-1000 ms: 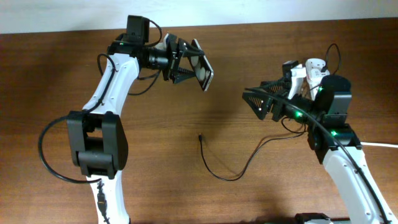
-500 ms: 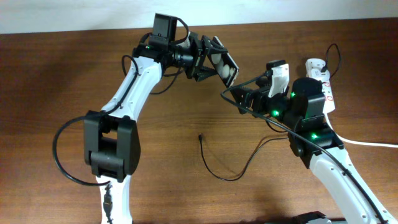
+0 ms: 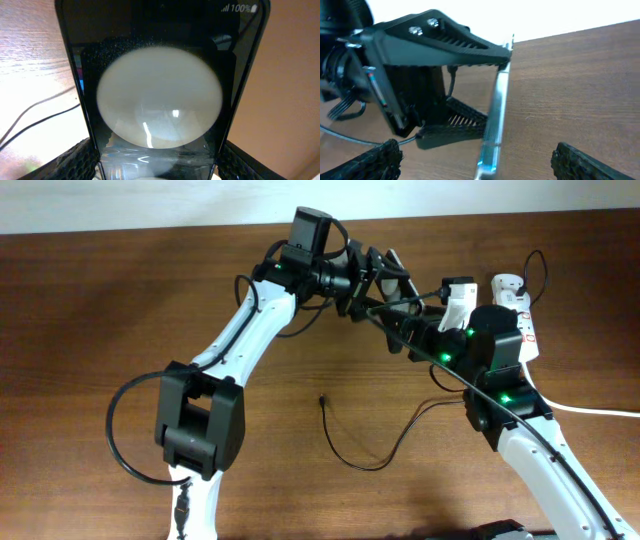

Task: Plug charger to phone and switch on socket
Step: 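Bring the right gripper to the phone and grasp its edge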

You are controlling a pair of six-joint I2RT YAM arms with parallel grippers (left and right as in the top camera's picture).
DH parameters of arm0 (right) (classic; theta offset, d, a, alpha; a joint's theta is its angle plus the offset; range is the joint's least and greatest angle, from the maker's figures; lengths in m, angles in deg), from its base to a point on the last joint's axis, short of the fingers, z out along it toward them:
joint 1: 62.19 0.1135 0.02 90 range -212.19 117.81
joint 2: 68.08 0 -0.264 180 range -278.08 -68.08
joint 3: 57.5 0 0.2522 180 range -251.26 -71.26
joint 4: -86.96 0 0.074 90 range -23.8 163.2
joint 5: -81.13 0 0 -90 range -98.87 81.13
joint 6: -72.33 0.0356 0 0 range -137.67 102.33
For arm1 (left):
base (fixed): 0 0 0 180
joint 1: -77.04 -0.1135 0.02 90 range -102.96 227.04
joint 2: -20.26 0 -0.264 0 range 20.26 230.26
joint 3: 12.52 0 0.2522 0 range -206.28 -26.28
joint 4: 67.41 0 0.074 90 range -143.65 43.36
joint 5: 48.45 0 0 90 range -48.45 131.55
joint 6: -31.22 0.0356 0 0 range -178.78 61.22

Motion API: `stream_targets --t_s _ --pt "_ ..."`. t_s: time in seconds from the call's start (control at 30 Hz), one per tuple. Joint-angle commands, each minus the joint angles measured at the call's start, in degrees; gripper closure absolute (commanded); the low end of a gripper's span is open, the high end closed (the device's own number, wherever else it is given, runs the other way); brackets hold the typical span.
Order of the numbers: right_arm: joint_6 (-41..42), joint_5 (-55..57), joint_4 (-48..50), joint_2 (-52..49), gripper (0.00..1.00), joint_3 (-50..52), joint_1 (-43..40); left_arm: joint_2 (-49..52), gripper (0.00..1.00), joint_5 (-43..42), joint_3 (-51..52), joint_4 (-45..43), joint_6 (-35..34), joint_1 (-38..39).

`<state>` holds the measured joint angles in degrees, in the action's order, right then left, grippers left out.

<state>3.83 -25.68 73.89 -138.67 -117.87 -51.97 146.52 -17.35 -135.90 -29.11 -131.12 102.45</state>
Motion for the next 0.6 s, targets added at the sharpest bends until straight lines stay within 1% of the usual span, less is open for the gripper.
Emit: stream_targets --t_s 0.0,0.13,0.2,0.27,0.47,0.57 --pt "3.3 2.32 0.02 -0.31 0.04 -0.63 0.44 0.11 1.0 -2.78 -1.31 -0.52 -1.46 0.44" --pt "3.02 2.32 0.0 -0.31 0.06 -0.63 0.44 0.11 1.0 -2.82 -1.31 -0.55 -1.88 0.7" --pt "2.8 2.25 0.0 -0.44 0.06 -0.63 0.44 0.11 1.0 -2.84 -1.31 -0.52 -1.9 0.94" --pt "2.58 1.16 0.0 -1.7 0.05 -0.61 0.44 0.11 1.0 -2.78 -1.31 -0.52 -4.04 1.36" --pt "2.32 -0.7 1.14 -3.96 0.06 -0.61 0.44 0.11 1.0 -2.54 -1.31 -0.52 -4.42 1.7" --pt "2.32 -0.7 1.42 -3.96 0.14 -0.61 0.44 0.11 1.0 -1.64 -1.31 -0.48 -4.39 1.88"
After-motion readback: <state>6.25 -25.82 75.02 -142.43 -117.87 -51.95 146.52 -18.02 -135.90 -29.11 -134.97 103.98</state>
